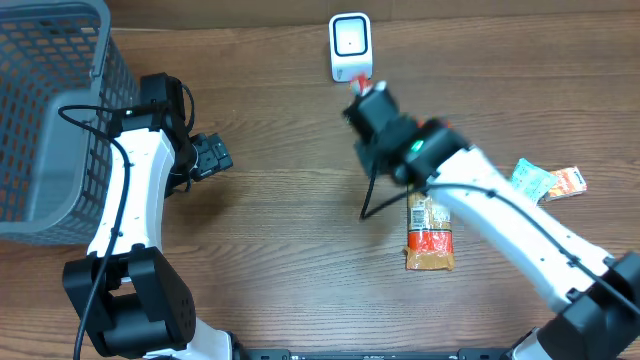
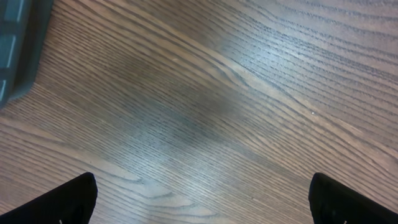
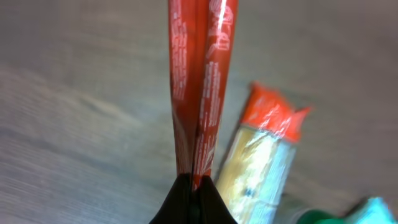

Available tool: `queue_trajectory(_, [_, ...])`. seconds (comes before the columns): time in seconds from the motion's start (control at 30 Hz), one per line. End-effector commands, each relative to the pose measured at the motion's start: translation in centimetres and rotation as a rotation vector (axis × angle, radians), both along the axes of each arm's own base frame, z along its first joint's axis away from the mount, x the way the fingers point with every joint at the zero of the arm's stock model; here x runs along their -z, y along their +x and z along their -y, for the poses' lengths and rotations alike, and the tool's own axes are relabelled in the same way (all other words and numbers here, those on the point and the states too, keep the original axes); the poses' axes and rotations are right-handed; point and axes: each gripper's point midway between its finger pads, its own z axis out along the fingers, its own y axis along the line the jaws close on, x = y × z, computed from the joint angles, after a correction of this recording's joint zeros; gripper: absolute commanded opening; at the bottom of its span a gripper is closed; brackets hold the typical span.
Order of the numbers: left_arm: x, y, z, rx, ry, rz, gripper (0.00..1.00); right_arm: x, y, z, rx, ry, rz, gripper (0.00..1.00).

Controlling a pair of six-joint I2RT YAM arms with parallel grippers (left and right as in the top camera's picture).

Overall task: Scan the item barcode
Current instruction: 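Lift the red packet and carry it toward the white scanner, then hold the red packet in front of the scanner window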

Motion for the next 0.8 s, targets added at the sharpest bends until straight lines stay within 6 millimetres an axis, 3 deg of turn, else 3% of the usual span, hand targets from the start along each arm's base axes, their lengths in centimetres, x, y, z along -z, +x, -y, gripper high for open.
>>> queue_trajectory(0.0, [-0.7,0.3,0.1,0.014,0.01,0.02,1.0,-6.3,3.2,0.5,-0.032,0.034,0.116,0.03])
queue_trajectory(0.13, [-0.7,0.3,0.1,0.014,0.01,0.02,1.0,-8.5,6.1,1.0,-0.058,-0.046,0.182,0.03])
queue_trajectory(0.3, [-0.7,0.3,0.1,0.014,0.01,0.02,1.0,-7.8,10.3,1.9,-0.084,-0.303,0.303,0.03])
queue_trajectory(0.47, [-0.7,0.3,0.1,0.014,0.01,0.02,1.0,-3.8,13.4,2.3,-0.146,-0.557,0.292,0.03])
queue_trajectory(0.67, [-0.7,0.3,0.1,0.014,0.01,0.02,1.0,1.8,15.2,3.2,-0.2,-0.804,0.203,0.03])
queue_trajectory(0.77, [-0.7,0.3,0.1,0.014,0.01,0.02,1.0,3.2,16.1,3.5,-0.2,-0.934,0.2,0.03])
